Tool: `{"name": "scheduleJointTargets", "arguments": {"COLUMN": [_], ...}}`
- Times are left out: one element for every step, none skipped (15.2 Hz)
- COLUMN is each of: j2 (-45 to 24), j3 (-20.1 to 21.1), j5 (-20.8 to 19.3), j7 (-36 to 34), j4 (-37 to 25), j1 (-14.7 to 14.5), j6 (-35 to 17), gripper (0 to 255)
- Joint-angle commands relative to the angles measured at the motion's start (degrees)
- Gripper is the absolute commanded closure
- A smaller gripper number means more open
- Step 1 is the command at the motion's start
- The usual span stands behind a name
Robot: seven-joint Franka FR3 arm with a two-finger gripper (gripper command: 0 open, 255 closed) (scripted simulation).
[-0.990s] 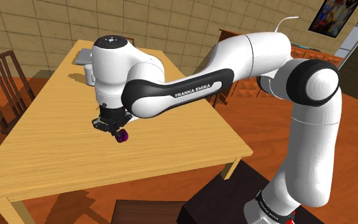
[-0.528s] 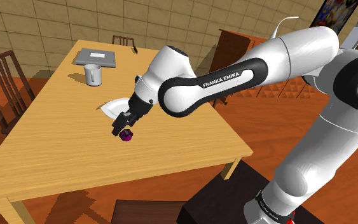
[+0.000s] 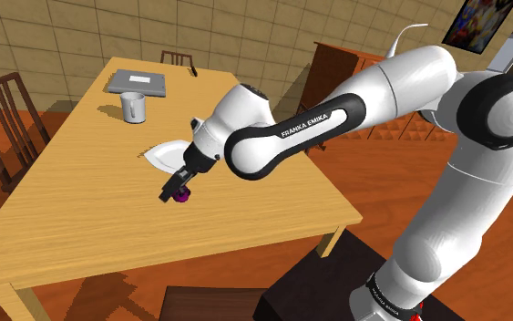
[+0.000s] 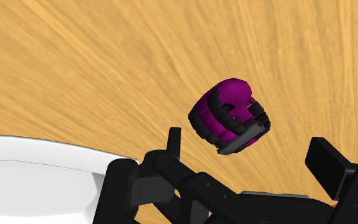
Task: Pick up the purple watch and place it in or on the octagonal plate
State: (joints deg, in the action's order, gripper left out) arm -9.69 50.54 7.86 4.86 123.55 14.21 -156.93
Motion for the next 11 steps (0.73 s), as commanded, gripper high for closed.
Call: {"name": "scheduleJointTargets", "arguments": {"j2": [-0.41,-0.41,-0.41,-0.41,-0.41,-0.4,-0.4,-0.4,-0.4,-0.35,-0.53], "j3": [-0.26,-0.26,-0.26,-0.27,-0.27,-0.26,-0.26,-0.26,-0.26,-0.23,-0.38], "j5": [-0.57,-0.57,-0.57,-0.57,-0.57,-0.55,-0.55,-0.55,-0.55,-0.5,-0.84], "j7": [-0.34,-0.34,-0.34,-0.34,-0.34,-0.33,-0.33,-0.33,-0.33,-0.32,-0.59], "j4": [-0.06,-0.06,-0.06,-0.06,-0.06,-0.06,-0.06,-0.06,-0.06,-0.02,-0.25], "j1": [-0.3,-0.3,-0.3,-0.3,-0.3,-0.29,-0.29,-0.29,-0.29,-0.27,-0.47], "j6": [-0.3,-0.3,-0.3,-0.29,-0.29,-0.29,-0.29,-0.29,-0.29,-0.29,-0.22], "gripper": [0,0,0,0,0,0,255,255,255,255,255]}}
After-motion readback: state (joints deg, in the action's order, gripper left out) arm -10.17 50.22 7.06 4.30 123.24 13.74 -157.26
